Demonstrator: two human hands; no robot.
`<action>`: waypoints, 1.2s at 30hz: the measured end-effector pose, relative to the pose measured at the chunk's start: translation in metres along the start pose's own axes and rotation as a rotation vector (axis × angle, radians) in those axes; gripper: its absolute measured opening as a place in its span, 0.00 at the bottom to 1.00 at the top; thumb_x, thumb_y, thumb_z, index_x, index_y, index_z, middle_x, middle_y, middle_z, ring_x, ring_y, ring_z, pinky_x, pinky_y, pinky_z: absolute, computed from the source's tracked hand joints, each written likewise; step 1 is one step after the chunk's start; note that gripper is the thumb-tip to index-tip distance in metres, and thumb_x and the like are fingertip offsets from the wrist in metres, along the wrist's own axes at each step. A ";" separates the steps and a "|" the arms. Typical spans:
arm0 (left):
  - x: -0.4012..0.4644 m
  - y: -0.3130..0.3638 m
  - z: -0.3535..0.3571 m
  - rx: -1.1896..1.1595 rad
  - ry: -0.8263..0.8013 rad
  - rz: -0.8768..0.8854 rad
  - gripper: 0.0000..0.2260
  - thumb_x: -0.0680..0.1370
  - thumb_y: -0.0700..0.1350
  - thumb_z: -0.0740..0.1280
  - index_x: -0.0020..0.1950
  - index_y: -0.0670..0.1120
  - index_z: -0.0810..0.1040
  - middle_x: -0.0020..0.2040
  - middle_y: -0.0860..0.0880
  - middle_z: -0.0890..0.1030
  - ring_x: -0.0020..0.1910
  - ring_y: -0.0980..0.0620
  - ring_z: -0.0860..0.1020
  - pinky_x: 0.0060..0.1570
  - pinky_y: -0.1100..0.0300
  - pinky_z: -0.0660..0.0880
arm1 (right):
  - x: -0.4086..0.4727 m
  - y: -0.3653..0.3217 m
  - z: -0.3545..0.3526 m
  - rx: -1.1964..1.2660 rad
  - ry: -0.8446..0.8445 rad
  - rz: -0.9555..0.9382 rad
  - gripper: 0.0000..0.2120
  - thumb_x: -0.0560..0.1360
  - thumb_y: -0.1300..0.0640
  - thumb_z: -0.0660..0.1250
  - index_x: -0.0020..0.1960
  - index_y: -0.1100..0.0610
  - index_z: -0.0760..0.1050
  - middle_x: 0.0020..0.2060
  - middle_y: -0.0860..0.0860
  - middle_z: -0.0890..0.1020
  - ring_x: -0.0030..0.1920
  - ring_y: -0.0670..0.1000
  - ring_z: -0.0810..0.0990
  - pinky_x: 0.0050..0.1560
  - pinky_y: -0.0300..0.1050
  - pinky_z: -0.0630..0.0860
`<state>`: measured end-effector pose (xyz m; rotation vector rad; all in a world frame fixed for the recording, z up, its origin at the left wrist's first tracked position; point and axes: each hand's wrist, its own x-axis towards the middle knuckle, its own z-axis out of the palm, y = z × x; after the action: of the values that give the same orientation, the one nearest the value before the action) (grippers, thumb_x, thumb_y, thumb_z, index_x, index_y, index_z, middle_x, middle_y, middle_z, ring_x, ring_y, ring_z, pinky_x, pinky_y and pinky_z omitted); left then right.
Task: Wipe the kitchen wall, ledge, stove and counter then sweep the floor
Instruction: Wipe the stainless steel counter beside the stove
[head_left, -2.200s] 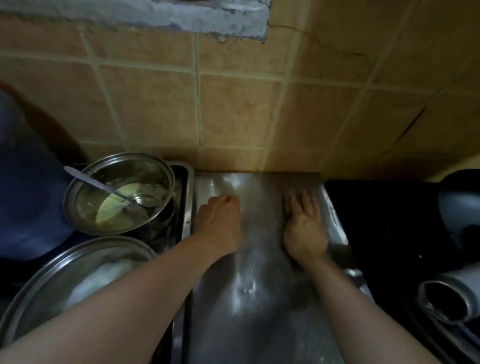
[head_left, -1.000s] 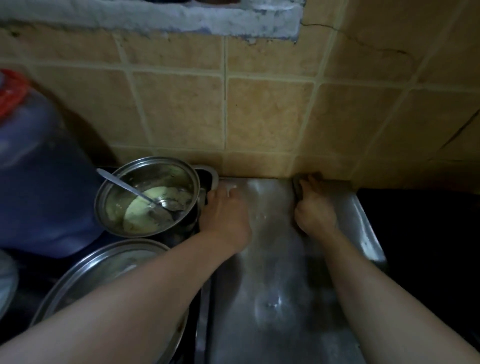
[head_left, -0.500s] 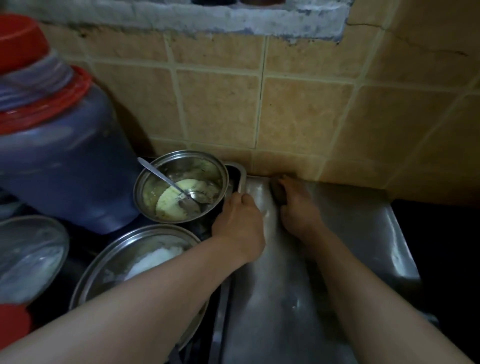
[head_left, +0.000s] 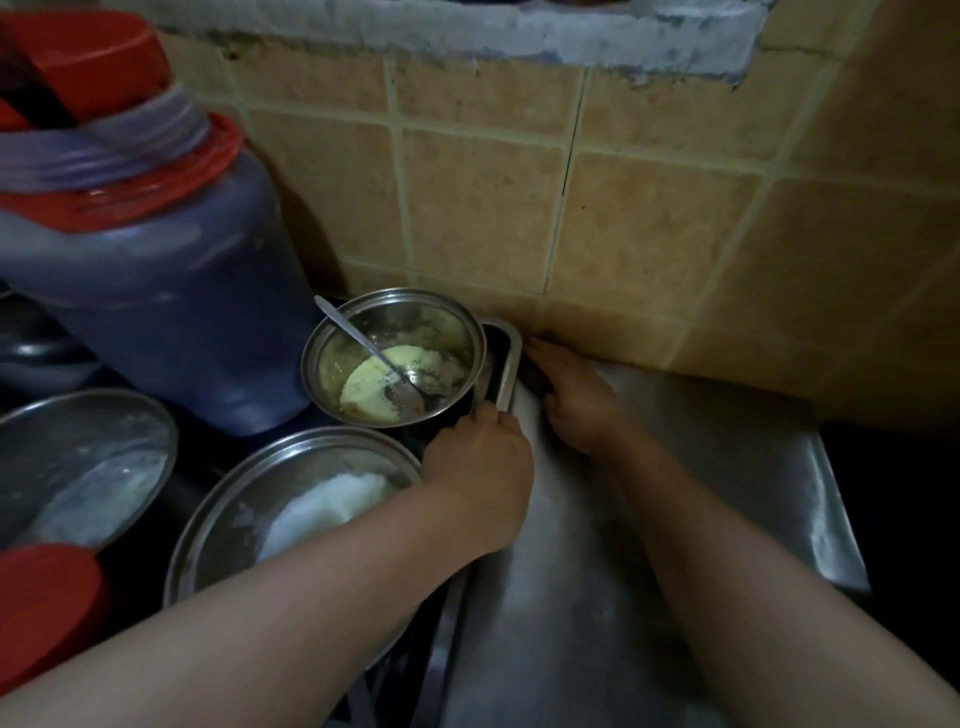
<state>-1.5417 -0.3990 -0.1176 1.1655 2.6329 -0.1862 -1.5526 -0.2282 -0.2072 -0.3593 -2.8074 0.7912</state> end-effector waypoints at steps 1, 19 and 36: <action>-0.002 0.000 0.000 0.040 0.013 0.008 0.24 0.78 0.39 0.57 0.73 0.37 0.57 0.69 0.41 0.62 0.65 0.43 0.68 0.59 0.53 0.68 | -0.004 0.000 0.002 -0.011 0.000 -0.015 0.33 0.71 0.48 0.47 0.70 0.63 0.67 0.68 0.60 0.70 0.70 0.59 0.67 0.72 0.46 0.57; -0.039 0.001 0.015 0.247 0.035 0.034 0.23 0.80 0.42 0.53 0.74 0.37 0.54 0.72 0.40 0.61 0.69 0.41 0.61 0.69 0.51 0.55 | -0.074 -0.023 0.018 -0.016 0.013 -0.028 0.24 0.74 0.61 0.53 0.68 0.62 0.69 0.69 0.59 0.69 0.72 0.58 0.64 0.75 0.54 0.55; -0.042 0.010 0.027 0.282 0.079 0.071 0.24 0.80 0.44 0.51 0.75 0.38 0.54 0.75 0.39 0.54 0.73 0.40 0.53 0.72 0.48 0.51 | -0.117 -0.017 -0.008 -0.112 0.089 0.105 0.32 0.69 0.56 0.48 0.72 0.59 0.65 0.72 0.56 0.64 0.75 0.54 0.57 0.71 0.35 0.41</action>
<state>-1.5019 -0.4283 -0.1319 1.3769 2.6912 -0.5229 -1.4423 -0.2722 -0.2066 -0.5498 -2.7741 0.6236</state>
